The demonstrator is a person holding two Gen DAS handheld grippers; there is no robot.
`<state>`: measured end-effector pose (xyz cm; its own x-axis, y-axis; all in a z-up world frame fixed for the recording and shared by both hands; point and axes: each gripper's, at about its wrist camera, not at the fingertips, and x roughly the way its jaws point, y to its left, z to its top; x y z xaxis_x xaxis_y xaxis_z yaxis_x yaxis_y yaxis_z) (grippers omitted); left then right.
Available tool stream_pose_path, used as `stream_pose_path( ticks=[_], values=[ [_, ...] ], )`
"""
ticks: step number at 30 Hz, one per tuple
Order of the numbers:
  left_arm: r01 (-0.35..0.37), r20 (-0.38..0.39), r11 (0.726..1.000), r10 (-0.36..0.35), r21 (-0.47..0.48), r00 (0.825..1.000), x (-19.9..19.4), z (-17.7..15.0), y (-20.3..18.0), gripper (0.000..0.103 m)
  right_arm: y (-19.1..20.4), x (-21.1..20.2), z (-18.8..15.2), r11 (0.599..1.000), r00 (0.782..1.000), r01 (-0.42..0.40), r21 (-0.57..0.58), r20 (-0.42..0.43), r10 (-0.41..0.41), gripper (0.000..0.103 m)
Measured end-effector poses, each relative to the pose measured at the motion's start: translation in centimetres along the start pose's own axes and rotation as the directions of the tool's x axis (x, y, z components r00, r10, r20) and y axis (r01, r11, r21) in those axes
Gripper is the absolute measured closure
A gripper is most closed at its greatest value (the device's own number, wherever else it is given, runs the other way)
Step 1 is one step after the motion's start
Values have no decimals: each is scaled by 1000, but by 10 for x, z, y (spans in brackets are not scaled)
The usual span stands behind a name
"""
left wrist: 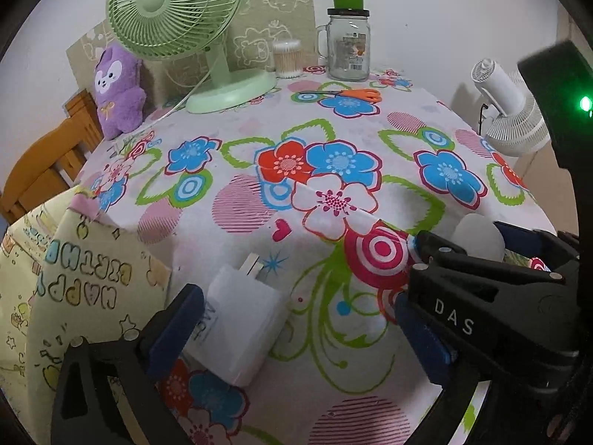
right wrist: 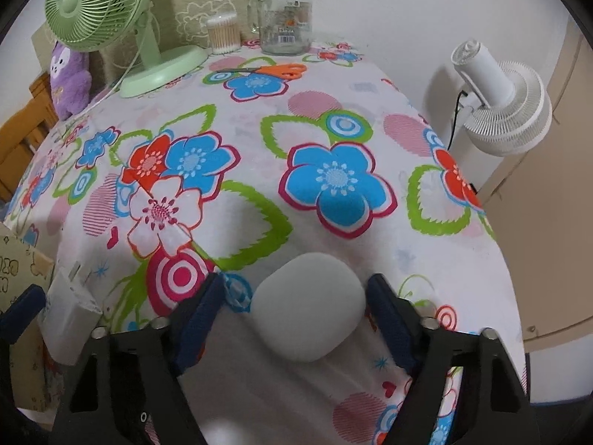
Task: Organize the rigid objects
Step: 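Close the right gripper around the white round puck, then grasp the white block charger with the left gripper while the right gripper holds the puck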
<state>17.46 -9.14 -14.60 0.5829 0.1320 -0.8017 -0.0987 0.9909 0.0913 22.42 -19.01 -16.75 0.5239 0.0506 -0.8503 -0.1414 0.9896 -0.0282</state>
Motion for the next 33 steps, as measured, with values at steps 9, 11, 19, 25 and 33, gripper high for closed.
stream_pose_path(
  ticks=[9, 11, 19, 25, 33],
  values=[
    [-20, 14, 999, 20, 29, 1000, 3, 1, -7, 0, 1, -3, -2, 1000, 1000, -4, -22, 28, 4, 46],
    [-18, 13, 999, 18, 28, 1000, 2, 1, -7, 0, 2, -5, -2, 1000, 1000, 2, -28, 29, -1, 46],
    [-4, -7, 1000, 4, -26, 1000, 0, 1, 8, 0, 11, -20, -6, 999, 999, -21, -27, 35, 22, 46],
    [28, -11, 999, -28, -38, 1000, -4, -1, 13, 0, 21, -29, -8, 999, 999, -26, -40, 39, 28, 46],
    [45, -44, 995, -50, -92, 998, 3, -5, 29, 3, 35, -30, -9, 998, 999, -27, -57, 33, 29, 46]
  ],
)
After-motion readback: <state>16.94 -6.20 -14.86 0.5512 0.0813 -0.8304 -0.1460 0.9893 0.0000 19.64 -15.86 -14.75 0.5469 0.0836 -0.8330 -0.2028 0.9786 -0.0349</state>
